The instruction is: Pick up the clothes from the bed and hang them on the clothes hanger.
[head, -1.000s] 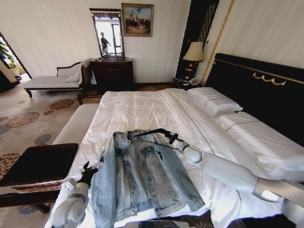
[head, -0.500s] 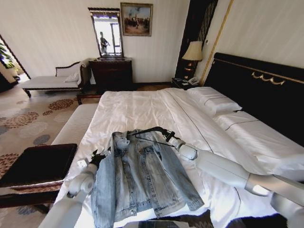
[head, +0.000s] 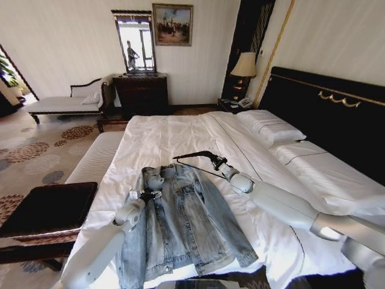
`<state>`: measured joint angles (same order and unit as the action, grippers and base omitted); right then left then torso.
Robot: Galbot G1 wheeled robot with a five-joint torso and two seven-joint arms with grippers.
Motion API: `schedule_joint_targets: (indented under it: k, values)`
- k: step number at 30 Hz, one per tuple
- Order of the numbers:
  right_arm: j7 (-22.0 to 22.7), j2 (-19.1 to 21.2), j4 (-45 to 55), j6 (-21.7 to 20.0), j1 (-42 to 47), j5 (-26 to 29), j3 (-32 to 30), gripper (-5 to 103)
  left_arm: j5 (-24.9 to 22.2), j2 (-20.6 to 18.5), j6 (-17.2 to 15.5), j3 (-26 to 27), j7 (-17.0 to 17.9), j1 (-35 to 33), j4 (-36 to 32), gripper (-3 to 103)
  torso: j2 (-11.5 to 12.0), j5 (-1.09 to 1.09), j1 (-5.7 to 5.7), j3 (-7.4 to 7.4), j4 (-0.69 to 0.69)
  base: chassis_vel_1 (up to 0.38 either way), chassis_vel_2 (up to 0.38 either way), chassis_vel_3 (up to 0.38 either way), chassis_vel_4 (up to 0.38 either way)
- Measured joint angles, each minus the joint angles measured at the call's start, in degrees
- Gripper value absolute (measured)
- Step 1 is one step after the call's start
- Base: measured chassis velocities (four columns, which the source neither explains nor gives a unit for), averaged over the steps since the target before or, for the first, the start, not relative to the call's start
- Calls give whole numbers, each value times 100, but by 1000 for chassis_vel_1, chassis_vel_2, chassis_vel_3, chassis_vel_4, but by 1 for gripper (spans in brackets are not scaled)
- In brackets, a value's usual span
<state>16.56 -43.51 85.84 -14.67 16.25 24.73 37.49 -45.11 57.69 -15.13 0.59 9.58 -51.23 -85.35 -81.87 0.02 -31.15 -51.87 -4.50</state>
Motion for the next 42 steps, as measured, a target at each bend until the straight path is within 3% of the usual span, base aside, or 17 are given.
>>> schedule_joint_targets:
  k: [10, 24, 30, 35, 36, 39, 42]
  values:
    - [-4, 20, 100, 5, 118, 41, -78, 26, 396, 233, 162, -527, -232, 946, 1316, 98, 0, -2, 0, 0, 2, 0, 0, 0, 0]
    - [-21, -115, 98, 7, 152, 104, -117, 26, 605, 558, 273, -938, -300, 1398, 1939, 100, -1, -2, -1, 1, 1, 0, 0, 0, 0]
    - [-22, -155, 91, 9, 183, 119, -126, 26, 682, 632, 347, -883, -293, 1440, 2089, 76, -1, -2, -1, 1, 0, 0, 0, 0, 0]
    - [-22, -177, 93, 9, 224, 119, -146, 26, 683, 625, 366, -861, -283, 1444, 2098, 64, -1, -3, -1, 1, 0, 0, 0, 0, 0]
    - [-23, -183, 95, 10, 243, 117, -147, 26, 677, 611, 367, -847, -274, 1442, 2084, 53, -1, -3, -1, 1, 0, 0, 0, 0, 0]
    - [-24, -194, 98, 10, 261, 100, -144, 26, 662, 589, 369, -821, -261, 1413, 2025, 48, -1, -2, -1, 1, 0, 0, 0, 0, 0]
    - [-25, -213, 103, 13, 277, 92, -113, 26, 626, 565, 369, -785, -249, 1373, 1972, 31, -1, -2, -1, 1, 0, 0, 0, 0, 0]
